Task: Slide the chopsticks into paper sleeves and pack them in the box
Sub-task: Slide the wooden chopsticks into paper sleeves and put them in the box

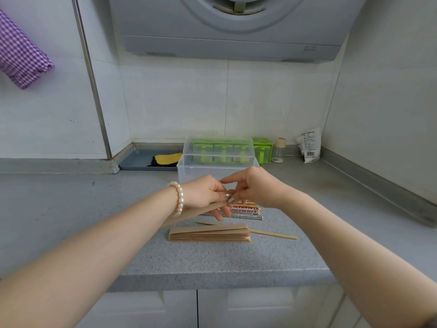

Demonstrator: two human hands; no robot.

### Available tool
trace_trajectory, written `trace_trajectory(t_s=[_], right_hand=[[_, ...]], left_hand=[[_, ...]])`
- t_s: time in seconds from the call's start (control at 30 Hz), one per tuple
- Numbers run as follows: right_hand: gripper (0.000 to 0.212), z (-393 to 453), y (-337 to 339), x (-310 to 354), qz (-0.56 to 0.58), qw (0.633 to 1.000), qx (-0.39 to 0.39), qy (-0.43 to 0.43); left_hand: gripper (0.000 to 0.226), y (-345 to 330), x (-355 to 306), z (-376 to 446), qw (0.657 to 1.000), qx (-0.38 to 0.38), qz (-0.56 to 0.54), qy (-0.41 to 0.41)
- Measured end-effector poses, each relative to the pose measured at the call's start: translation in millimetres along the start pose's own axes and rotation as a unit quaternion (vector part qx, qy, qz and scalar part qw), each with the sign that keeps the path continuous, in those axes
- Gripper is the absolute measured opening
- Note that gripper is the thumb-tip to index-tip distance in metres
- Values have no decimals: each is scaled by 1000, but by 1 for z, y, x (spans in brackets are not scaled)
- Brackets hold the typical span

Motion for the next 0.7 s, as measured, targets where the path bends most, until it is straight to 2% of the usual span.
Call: trace_trajectory(t_s=[0.2, 0.27, 0.4, 0.57, 0.7], right_hand=[[46, -5, 8, -7, -50, 998, -2, -35], [35, -13, 25, -19, -56, 996, -32, -64], [6, -21, 33, -41, 51, 997, -41, -49], [9, -16, 17, -47, 95, 994, -13, -53], [10, -15, 15, -50, 120, 992, -8, -49]], left_hand=[[33, 3, 6, -4, 1000, -7, 7, 18], [33, 8, 9, -7, 1000, -14, 9, 20], [32, 11, 12, -9, 1000, -22, 0, 20], [30, 7, 11, -6, 999, -37, 24, 29], [30, 7, 12, -7, 999, -19, 17, 36]])
Point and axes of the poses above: each hand's wrist, its own z-axis towards the middle knuckle, its own y-axis out of the back of the hand, x = y × z, the point moved 7 cm from there along z, towards the middle knuckle, and after that the axes turned 14 degrees about x, right-handed, at the moved point
